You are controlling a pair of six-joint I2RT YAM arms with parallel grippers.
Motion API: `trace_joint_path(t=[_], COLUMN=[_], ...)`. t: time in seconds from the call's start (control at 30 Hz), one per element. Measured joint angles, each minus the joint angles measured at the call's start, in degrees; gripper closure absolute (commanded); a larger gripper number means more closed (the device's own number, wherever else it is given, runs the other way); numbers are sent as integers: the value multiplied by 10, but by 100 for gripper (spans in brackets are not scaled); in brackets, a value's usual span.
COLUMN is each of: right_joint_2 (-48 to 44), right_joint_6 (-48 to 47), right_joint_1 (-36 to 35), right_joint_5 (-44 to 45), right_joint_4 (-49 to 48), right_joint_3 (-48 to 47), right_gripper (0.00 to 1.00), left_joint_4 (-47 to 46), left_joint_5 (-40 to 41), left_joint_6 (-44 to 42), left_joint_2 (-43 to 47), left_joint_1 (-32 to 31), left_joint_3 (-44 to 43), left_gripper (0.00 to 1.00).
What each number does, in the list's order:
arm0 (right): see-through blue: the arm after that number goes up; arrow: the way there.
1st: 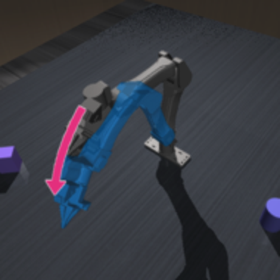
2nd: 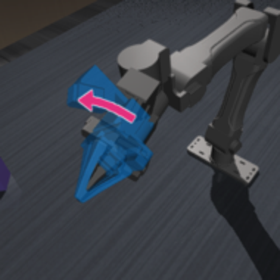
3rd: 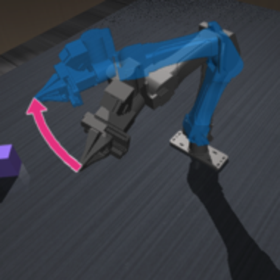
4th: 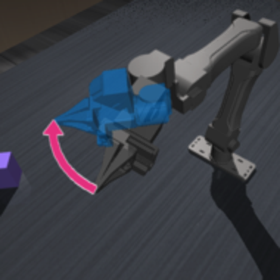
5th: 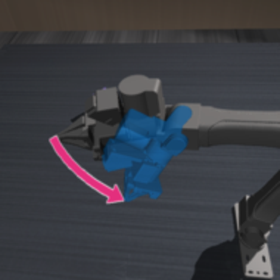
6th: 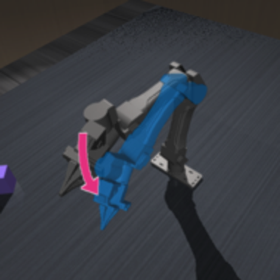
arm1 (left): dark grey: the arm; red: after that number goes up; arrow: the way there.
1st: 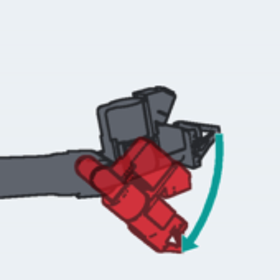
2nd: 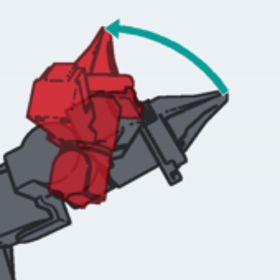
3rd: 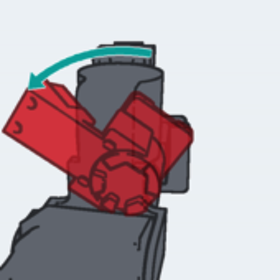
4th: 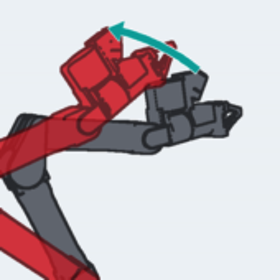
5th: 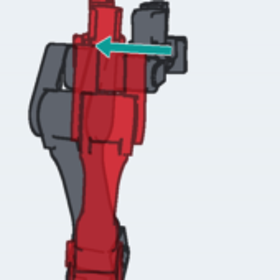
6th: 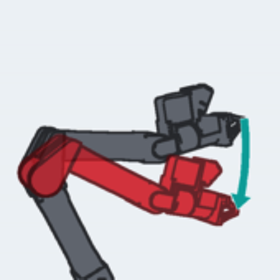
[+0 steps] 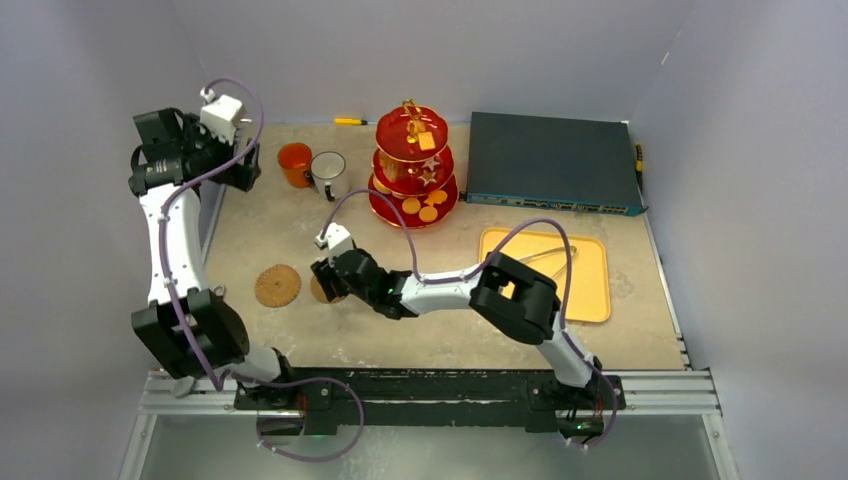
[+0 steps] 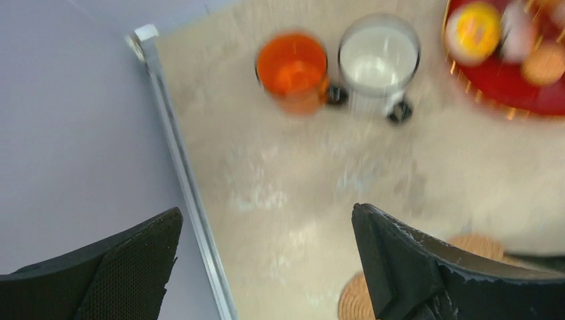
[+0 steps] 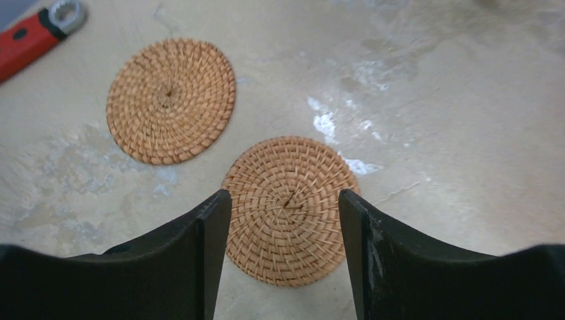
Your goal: Serve the afternoon tea
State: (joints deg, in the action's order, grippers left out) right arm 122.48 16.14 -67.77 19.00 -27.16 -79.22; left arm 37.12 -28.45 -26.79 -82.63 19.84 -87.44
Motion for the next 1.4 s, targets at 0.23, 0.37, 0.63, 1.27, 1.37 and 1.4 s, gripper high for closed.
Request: trace_joint_path(t=[0.23, 0.37, 0.63, 1.27, 1.37, 1.4], right_joint_2=[49, 46, -31, -210, -225, -228], right_joint_6=[-8, -9, -7, 75, 84, 85], right_joint_1=[-4, -4, -4, 49, 72, 77], right_joint_5=[-31, -31, 1, 52, 50, 50], right_joint_4=[18, 17, -10, -41, -47, -47], right_joint_3=[-20, -9, 116, 360, 379, 383], right_gripper=[46, 49, 52, 54, 55, 55], left_joint_4=[151, 213, 181, -70, -80, -83], left_joint_5=[-6, -14, 7, 74, 79, 81], left_joint_6=[-224, -344, -495, -515, -506, -503], left_joint_2=[-64, -68, -37, -10, -11, -12], left_joint_1=[54, 64, 63, -54, -69, -73], left_joint_3=[95, 155, 285, 422, 422, 422], left_gripper=[2, 7, 10, 18, 19, 19])
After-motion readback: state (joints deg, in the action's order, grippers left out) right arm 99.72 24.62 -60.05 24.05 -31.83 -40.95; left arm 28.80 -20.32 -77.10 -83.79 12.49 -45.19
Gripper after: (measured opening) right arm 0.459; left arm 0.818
